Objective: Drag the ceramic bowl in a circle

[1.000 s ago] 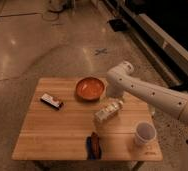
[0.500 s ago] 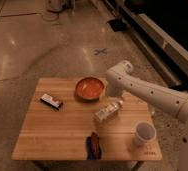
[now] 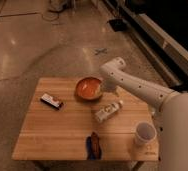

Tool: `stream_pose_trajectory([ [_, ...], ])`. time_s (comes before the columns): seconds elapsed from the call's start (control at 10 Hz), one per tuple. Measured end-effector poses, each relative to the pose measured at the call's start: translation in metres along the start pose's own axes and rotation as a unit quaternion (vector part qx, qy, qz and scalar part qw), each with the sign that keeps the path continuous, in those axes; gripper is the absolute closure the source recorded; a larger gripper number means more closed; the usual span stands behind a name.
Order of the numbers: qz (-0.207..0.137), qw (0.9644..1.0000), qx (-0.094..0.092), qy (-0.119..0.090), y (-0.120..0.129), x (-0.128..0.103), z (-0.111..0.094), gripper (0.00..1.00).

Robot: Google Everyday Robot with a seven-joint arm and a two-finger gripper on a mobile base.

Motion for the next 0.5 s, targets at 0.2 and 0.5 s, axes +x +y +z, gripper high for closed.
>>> stream_pose_trajectory([
  [0.2, 0.012, 0.9999, -0.011, 0.003, 0.003, 0.016, 0.006, 0.20],
  [0.5, 0.032, 0.9986, -0.041, 0.000, 0.010, 0.033, 0.028, 0.20],
])
